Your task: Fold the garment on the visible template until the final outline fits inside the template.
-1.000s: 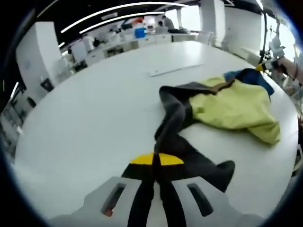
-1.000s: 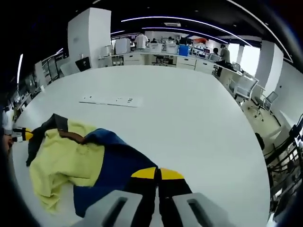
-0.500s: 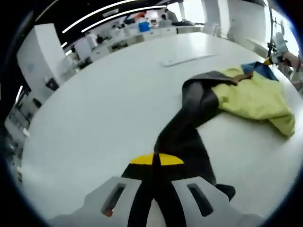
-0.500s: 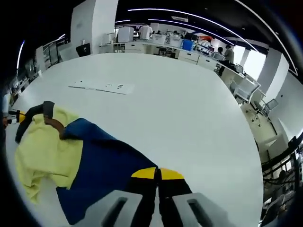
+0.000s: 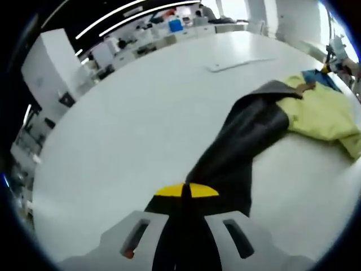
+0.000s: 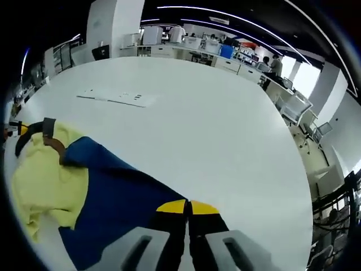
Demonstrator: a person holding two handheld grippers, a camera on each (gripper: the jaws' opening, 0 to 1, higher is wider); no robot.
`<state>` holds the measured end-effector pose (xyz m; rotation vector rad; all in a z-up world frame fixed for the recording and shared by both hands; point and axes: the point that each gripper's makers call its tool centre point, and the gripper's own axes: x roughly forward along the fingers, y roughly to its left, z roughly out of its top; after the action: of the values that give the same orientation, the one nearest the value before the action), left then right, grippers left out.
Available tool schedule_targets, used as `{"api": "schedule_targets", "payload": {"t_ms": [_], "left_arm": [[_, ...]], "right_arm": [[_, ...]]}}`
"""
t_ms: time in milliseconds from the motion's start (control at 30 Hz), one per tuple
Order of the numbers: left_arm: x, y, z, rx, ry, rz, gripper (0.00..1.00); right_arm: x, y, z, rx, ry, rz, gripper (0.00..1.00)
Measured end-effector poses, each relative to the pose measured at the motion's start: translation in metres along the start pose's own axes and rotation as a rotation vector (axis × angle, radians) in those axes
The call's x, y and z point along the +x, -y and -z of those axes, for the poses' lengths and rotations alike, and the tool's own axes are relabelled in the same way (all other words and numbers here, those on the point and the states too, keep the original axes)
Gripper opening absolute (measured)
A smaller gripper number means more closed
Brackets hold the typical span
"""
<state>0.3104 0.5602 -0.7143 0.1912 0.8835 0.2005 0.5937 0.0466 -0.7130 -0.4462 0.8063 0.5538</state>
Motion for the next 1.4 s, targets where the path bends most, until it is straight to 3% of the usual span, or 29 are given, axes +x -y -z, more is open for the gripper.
{"api": "schedule_targets", "payload": {"t_ms": [200, 433, 533, 767, 933, 1200, 1400], "left_arm": [[0.004, -0.007, 0.002, -0.043, -0.007, -0.004, 0.0], [0.006, -0.004, 0.002, -0.008, -0.01, -0.001, 0.0], [0.004, -0.005, 0.001, 0.001, -0.005, -0.013, 0.01], [-0.01, -0.004, -0.016, -0.028, 0.06, -0.018, 0.27], [-0.023, 0.005, -0.028, -0.054, 0.105, 0.006, 0.45], [-0.051, 0.025, -0.044, -0.074, 0.185, 0.046, 0.62], [-0.068, 0.052, -0.045, -0.095, 0.223, 0.119, 0.77]], "right_arm": [[0.002, 0.0, 0.002, 0.002, -0.01, -0.001, 0.0], [0.003, -0.003, 0.004, -0.014, -0.019, -0.013, 0.0], [0.003, -0.005, 0.003, 0.018, -0.007, -0.02, 0.0], [-0.011, -0.011, -0.013, 0.058, 0.047, -0.024, 0.14], [-0.024, -0.023, -0.021, 0.101, 0.081, -0.068, 0.3], [-0.051, -0.057, -0.019, 0.077, 0.087, -0.177, 0.51], [-0.07, -0.081, -0.006, 0.037, 0.068, -0.224, 0.57]]}}
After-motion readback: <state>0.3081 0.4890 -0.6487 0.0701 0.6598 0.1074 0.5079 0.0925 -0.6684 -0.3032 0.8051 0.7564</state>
